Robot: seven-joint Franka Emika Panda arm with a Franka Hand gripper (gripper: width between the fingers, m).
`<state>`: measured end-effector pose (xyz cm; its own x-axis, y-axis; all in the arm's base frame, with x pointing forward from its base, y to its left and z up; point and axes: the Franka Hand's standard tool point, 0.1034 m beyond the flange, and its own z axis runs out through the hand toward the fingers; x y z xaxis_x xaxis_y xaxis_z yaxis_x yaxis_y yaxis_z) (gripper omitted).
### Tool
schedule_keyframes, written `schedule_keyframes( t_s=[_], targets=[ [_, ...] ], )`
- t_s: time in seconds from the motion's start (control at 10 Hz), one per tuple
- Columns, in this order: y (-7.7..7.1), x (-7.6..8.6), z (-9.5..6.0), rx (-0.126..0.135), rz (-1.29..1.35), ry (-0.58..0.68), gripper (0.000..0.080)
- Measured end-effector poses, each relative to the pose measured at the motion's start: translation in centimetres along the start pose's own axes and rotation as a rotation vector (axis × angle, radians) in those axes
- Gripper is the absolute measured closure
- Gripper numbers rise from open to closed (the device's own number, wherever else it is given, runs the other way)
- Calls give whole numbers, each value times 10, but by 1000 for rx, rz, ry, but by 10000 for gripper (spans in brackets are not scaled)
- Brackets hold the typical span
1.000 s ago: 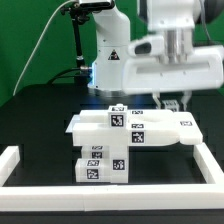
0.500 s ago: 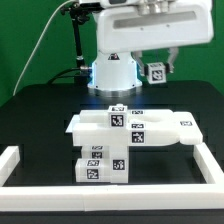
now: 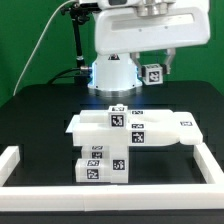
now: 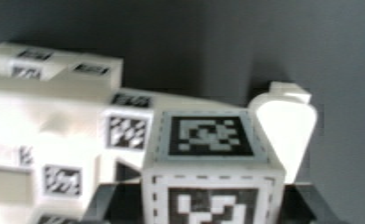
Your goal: Assemble chair
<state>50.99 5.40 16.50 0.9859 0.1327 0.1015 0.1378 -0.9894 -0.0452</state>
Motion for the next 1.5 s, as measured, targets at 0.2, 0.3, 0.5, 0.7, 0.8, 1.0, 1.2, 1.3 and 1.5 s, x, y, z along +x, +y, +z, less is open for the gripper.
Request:
schedule_keyframes(
  t_s=[0.2,0.3,0.5,0.7,0.8,1.0,1.2,1.3,1.5],
  targets=[
    [35,11,-7,-20,-103,39,514],
    [51,14,-2,-44,-145,61,514],
    [69,13,14,-72,-162,59,514],
    [69,8,23,-74,-146,43,514],
    [64,6,26,-68,-115,32,514],
    [53,2,29,-57,-75,13,514],
    [51,2,33,-61,-82,18,514],
    [52,2,35,-65,-82,18,514],
    [54,4,35,-67,-81,19,514]
  ],
)
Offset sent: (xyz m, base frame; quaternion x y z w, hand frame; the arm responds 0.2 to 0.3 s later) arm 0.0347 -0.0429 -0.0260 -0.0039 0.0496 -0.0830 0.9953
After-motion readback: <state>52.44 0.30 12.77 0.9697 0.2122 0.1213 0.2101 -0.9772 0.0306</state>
